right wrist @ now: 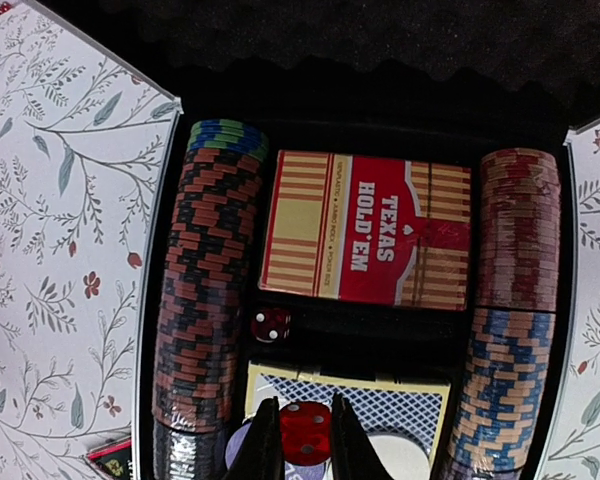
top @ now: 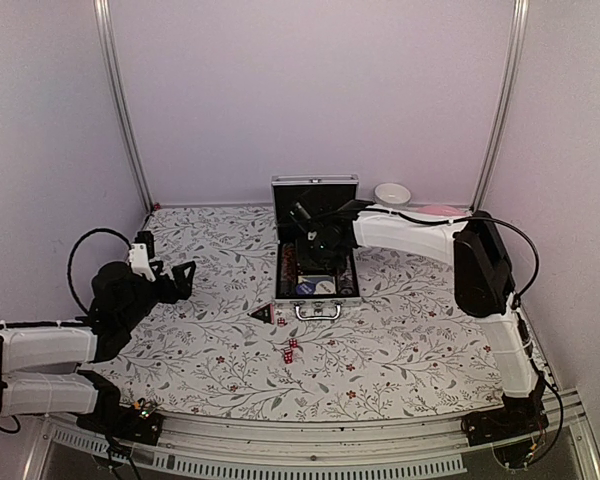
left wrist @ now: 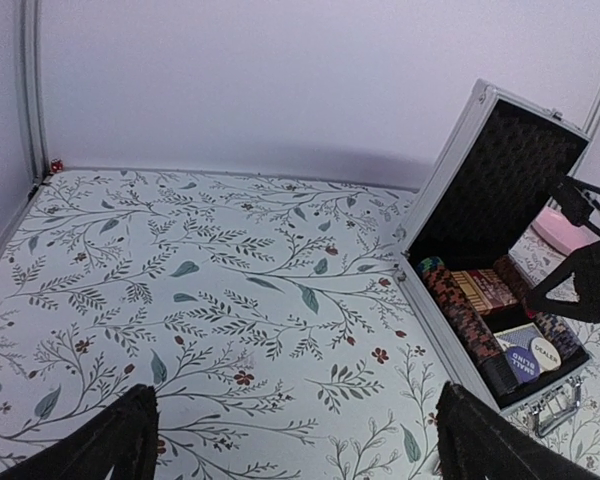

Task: Pack up texas hold em set

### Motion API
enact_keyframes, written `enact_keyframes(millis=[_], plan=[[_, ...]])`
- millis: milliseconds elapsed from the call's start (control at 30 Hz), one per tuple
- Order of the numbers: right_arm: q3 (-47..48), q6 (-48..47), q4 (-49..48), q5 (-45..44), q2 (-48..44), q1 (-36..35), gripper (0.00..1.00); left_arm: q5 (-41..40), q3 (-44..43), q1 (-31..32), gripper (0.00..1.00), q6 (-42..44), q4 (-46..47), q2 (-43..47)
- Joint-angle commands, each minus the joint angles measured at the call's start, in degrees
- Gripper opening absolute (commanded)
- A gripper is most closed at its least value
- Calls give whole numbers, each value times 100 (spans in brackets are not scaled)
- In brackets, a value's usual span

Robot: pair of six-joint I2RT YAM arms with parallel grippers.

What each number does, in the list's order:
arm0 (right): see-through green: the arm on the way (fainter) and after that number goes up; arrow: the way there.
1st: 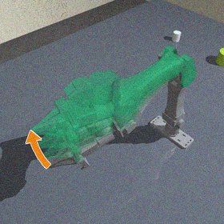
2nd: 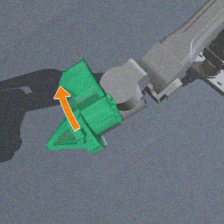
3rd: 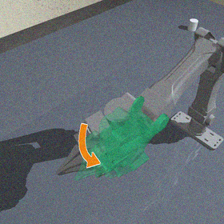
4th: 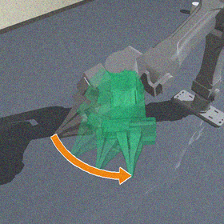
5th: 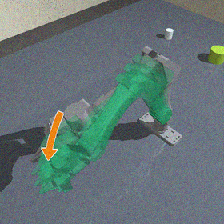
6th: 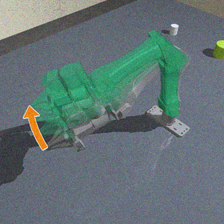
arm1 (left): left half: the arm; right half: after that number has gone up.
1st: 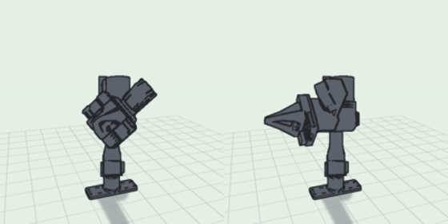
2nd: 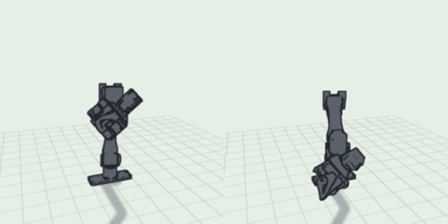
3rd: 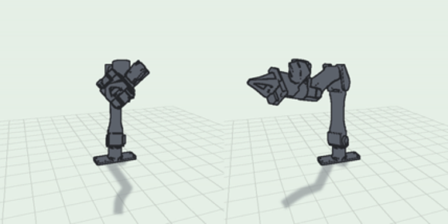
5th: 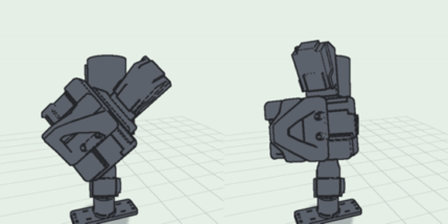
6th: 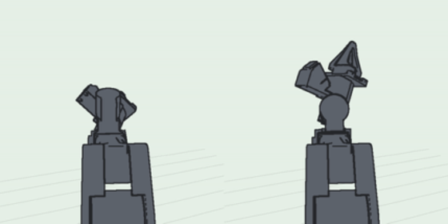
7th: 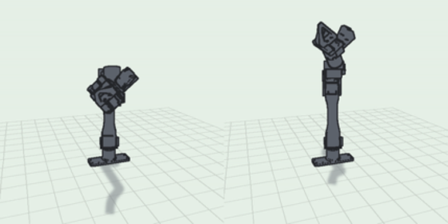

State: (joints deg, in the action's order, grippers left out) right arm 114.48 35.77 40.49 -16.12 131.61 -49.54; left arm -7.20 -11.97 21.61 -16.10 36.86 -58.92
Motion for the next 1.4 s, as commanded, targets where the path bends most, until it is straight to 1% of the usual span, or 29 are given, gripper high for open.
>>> enact_keyframes(millis=[0,500,1000,1267,1300,1367], plan=[[281,-140,-188,244,498,111,12,0,-126,46,97,28,177,-165],[560,-232,-361,538,883,321,13,-11,-118,50,97,37,245,-214],[623,-219,-406,606,1052,338,14,40,-143,46,97,19,267,-311],[655,-219,-428,625,1050,345,18,70,-166,46,97,6,269,-366],[655,-215,-430,621,1051,349,22,75,-165,51,97,10,263,-366],[654,-219,-433,619,1051,352,24,79,-166,46,97,10,265,-366]])
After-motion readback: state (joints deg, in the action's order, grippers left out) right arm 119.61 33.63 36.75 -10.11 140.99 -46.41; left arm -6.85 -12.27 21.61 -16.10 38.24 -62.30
